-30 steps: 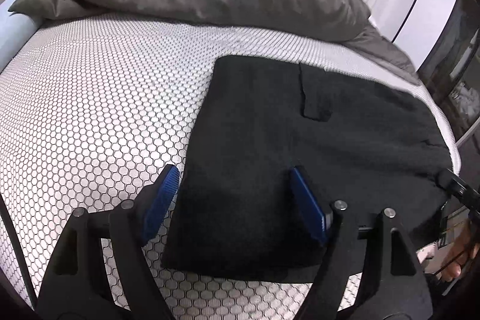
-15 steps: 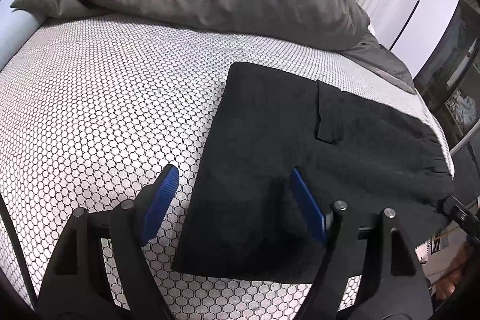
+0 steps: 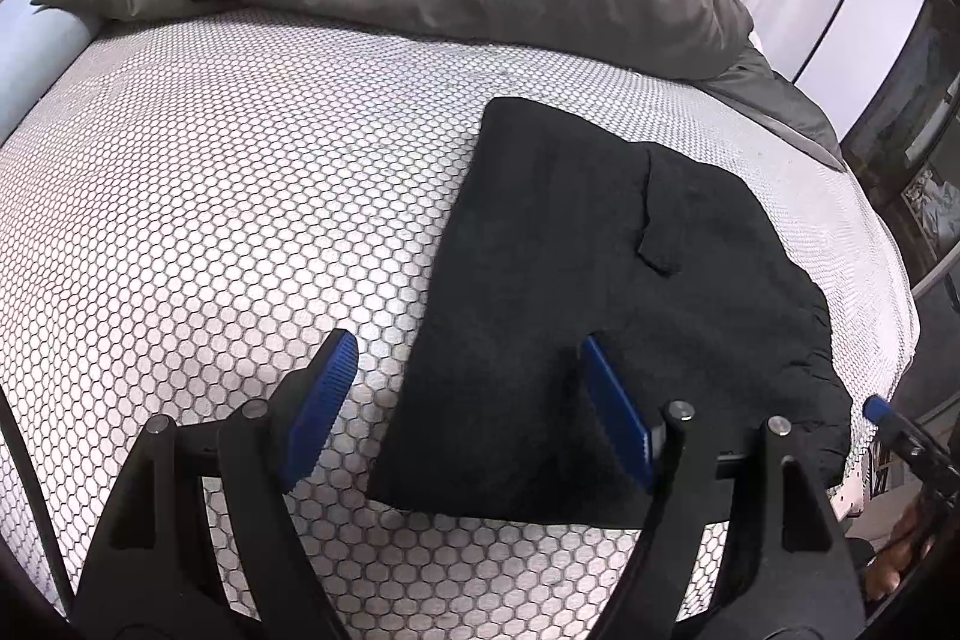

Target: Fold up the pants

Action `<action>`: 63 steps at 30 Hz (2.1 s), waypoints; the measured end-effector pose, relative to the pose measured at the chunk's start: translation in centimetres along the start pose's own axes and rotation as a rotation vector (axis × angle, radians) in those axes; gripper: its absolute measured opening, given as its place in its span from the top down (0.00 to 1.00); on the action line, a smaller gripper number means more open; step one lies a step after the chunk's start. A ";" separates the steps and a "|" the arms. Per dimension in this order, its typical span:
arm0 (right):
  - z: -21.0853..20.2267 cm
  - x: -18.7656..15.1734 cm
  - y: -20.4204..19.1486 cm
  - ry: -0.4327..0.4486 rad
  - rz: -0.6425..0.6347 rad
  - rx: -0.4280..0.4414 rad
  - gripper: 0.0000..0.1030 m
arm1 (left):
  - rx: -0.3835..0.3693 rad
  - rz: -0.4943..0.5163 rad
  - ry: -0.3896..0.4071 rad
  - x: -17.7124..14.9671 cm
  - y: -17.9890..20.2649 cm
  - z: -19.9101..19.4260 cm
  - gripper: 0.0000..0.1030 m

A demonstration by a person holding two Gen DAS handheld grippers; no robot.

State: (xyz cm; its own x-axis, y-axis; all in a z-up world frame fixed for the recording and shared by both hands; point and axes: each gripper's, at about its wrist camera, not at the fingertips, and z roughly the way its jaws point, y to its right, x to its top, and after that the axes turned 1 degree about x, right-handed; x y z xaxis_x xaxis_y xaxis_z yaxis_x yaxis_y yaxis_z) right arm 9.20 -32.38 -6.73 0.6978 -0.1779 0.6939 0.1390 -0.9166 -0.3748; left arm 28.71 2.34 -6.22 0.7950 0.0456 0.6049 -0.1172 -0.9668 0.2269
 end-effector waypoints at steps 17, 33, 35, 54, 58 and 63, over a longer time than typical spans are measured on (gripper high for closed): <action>9.9 8.2 6.1 -0.120 0.153 0.118 0.64 | -0.091 -0.057 -0.060 1.1 -1.0 2.2 0.54; 6.6 6.6 0.9 -0.091 -0.189 0.072 0.51 | -0.045 -0.044 0.014 2.1 0.8 1.0 0.54; 8.6 6.0 1.2 -0.170 -0.189 0.035 0.52 | -0.039 -0.038 0.007 2.1 1.1 1.1 0.54; 10.4 6.2 1.8 -0.177 -0.206 -0.091 0.88 | 0.013 0.039 -0.060 0.5 0.6 1.9 0.40; 8.0 7.3 2.0 -0.099 -0.170 -0.055 0.70 | 0.050 0.072 -0.050 0.5 0.8 1.9 0.35; 7.5 7.0 3.8 -0.116 -0.099 0.011 0.66 | 0.054 0.072 -0.051 0.5 0.6 1.9 0.33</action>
State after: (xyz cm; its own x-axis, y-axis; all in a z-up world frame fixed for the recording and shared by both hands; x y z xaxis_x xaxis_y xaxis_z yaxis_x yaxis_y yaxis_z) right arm 19.89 -34.40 -7.93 0.7566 -0.0442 0.6524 0.2180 -0.9236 -0.3154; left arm 30.17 1.29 -7.26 0.8148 -0.0363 0.5786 -0.1443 -0.9794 0.1416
